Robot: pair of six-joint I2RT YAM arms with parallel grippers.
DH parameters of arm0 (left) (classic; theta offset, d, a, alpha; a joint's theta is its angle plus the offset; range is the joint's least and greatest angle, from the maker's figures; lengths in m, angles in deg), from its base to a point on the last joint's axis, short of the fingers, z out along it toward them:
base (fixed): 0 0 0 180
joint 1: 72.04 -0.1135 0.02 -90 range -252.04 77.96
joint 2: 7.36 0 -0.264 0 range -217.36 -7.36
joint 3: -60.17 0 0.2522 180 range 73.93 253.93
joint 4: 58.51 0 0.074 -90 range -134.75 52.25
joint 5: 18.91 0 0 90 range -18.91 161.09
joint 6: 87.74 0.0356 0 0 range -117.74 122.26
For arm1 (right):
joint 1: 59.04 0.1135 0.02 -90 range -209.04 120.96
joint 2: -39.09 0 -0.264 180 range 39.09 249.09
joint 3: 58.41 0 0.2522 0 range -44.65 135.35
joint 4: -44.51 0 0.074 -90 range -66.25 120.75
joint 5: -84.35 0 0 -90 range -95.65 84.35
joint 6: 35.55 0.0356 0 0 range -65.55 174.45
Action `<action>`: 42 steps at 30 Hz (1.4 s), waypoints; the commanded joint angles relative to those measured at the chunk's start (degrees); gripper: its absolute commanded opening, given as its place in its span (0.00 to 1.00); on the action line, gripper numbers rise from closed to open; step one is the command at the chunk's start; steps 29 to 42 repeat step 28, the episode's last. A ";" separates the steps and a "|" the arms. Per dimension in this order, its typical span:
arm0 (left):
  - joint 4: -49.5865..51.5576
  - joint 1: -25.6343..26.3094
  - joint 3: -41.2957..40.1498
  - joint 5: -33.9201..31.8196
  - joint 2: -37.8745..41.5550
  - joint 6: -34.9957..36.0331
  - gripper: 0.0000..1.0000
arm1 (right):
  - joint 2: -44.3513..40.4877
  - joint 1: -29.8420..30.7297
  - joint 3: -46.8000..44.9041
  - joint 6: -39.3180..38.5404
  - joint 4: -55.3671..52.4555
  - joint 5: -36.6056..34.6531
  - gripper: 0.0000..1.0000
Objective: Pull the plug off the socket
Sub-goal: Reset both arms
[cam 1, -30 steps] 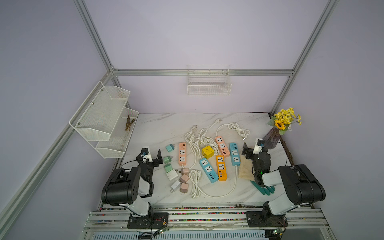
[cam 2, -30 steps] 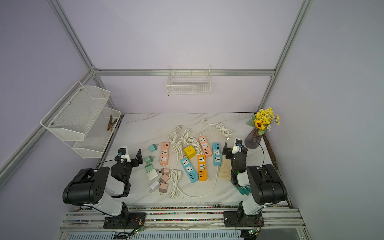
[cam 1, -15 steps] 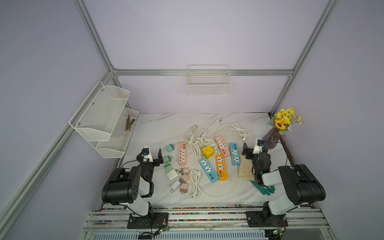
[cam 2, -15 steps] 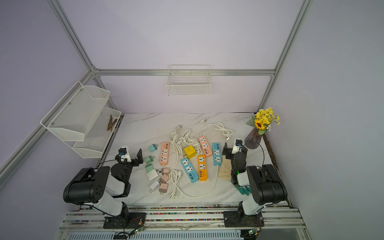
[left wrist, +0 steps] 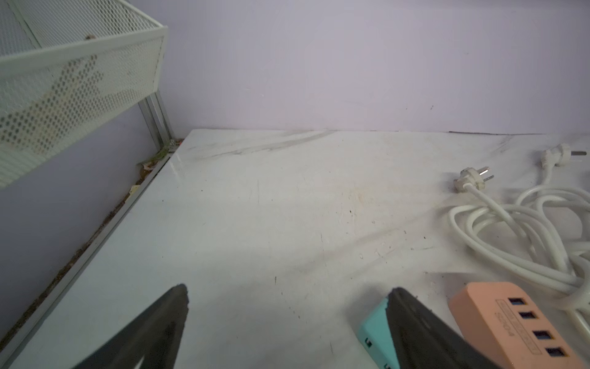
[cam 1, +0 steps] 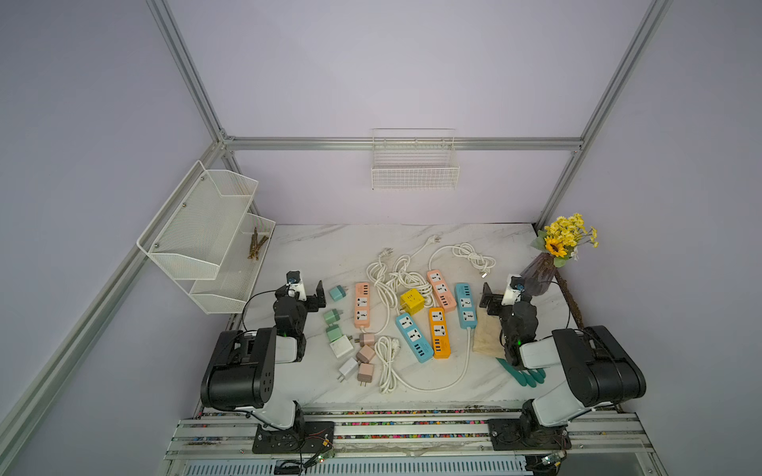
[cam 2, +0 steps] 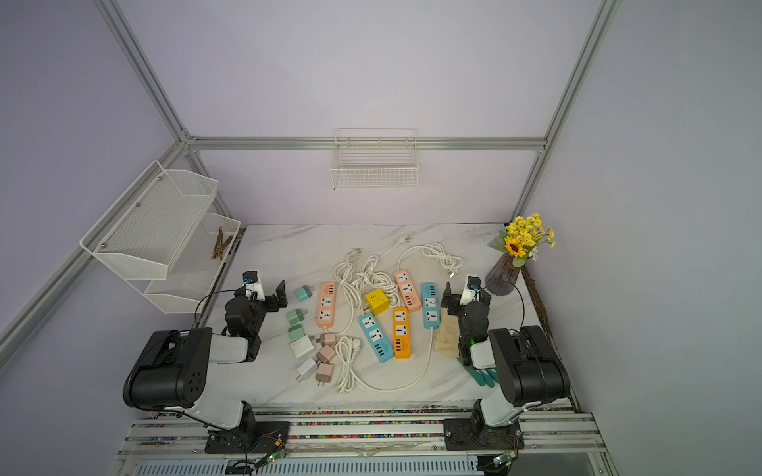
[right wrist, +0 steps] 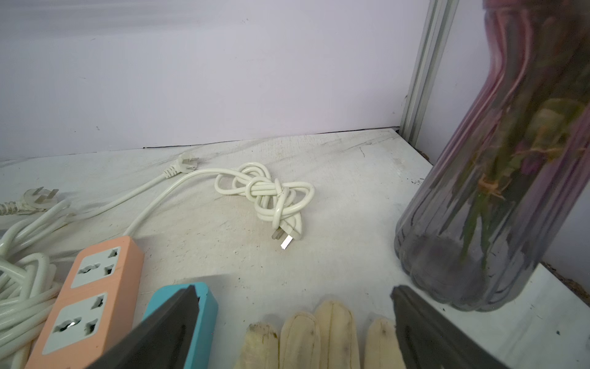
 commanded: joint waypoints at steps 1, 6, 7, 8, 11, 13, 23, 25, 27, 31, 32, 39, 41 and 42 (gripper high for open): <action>6.42 0.19 1.40 0.06 1.47 1.33 1.00 | 0.37 0.25 0.69 -0.38 1.33 0.11 1.00; -5.51 0.16 -5.68 -1.29 2.84 0.64 1.00 | 0.35 0.25 0.69 -0.34 1.33 0.10 1.00; -9.96 0.18 -8.15 -0.99 3.13 0.64 1.00 | 0.43 0.25 0.69 -0.34 1.33 0.14 1.00; -16.03 0.19 -10.75 -0.97 2.64 0.62 1.00 | 0.36 0.25 0.69 -0.34 1.29 0.10 1.00; -25.31 0.18 -13.32 -1.07 -0.60 0.43 1.00 | 0.39 0.24 0.69 -0.34 1.33 0.11 1.00; -26.94 0.19 -13.69 -0.93 -1.43 0.62 1.00 | 0.37 0.25 0.69 -0.39 1.33 0.16 1.00; -27.63 0.19 -14.73 -0.31 -0.81 0.79 1.00 | 0.36 0.25 0.69 -0.37 1.33 0.14 1.00; -28.63 0.26 -14.93 0.42 -1.38 1.28 1.00 | 0.42 0.25 0.69 -0.37 1.33 0.17 1.00; -28.91 0.28 -14.56 0.65 -1.87 1.61 1.00 | 0.43 0.25 0.69 -0.35 1.33 0.13 1.00; -28.89 0.28 -14.65 0.52 -1.72 1.58 1.00 | 0.38 0.28 0.69 -0.33 1.33 0.17 1.00; -28.89 0.28 -14.65 0.52 -1.72 1.58 1.00 | 0.38 0.28 0.69 -0.33 1.33 0.17 1.00; -28.89 0.28 -14.65 0.52 -1.72 1.58 1.00 | 0.38 0.28 0.69 -0.33 1.33 0.17 1.00; -28.89 0.28 -14.65 0.52 -1.72 1.58 1.00 | 0.38 0.28 0.69 -0.33 1.33 0.17 1.00; -28.89 0.28 -14.65 0.52 -1.72 1.58 1.00 | 0.38 0.28 0.69 -0.33 1.33 0.17 1.00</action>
